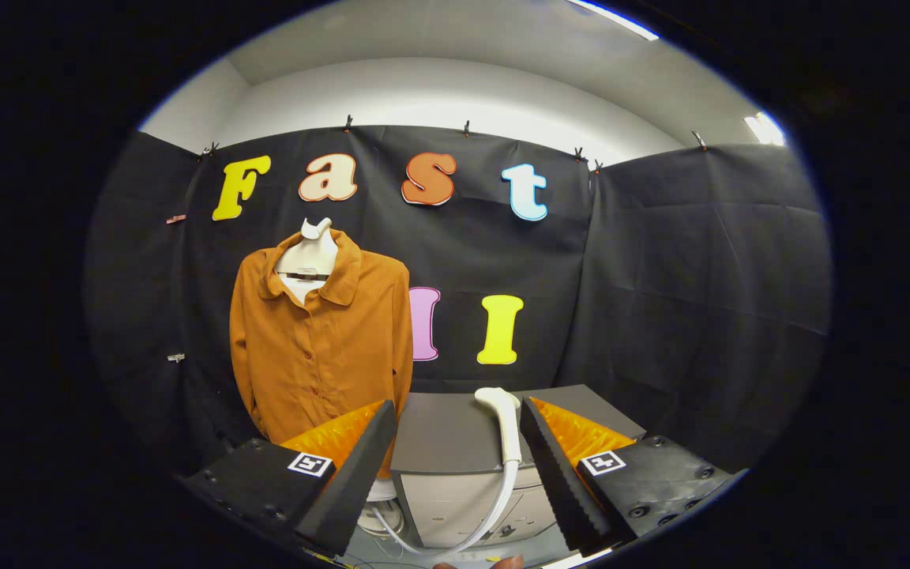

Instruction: Iron the clothes twice with a garment steamer, once on the left side and once on the right side.

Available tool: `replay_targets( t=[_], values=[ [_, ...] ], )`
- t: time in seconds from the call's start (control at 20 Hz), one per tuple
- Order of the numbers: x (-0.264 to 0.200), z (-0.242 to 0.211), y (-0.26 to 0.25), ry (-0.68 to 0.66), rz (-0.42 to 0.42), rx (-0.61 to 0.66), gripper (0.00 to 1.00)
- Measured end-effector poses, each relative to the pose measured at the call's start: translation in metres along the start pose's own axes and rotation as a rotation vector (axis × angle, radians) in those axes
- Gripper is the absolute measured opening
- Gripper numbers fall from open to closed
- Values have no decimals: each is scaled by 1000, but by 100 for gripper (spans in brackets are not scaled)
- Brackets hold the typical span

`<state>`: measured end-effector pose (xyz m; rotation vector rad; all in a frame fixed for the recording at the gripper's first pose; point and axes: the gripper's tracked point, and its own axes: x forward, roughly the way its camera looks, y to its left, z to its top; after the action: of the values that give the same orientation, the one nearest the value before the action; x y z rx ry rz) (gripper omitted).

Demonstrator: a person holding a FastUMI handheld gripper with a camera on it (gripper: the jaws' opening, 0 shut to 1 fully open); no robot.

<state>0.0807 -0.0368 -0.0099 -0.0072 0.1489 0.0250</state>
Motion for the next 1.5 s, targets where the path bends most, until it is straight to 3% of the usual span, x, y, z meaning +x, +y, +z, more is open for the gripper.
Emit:
replay_targets(
  t=[0.3, 0.65, 1.2, 1.35, 1.4, 1.5],
  values=[
    [55, -28, -44, 172, -1, -8, 98],
    [140, -111, -82, 442, 14, 36, 99],
    [214, -219, -85, 690, 18, 61, 100],
    [219, -240, -86, 733, 1, 86, 71],
    [219, -248, -85, 749, 4, 93, 68],
    [221, -253, -87, 749, -6, 92, 51]
  ],
)
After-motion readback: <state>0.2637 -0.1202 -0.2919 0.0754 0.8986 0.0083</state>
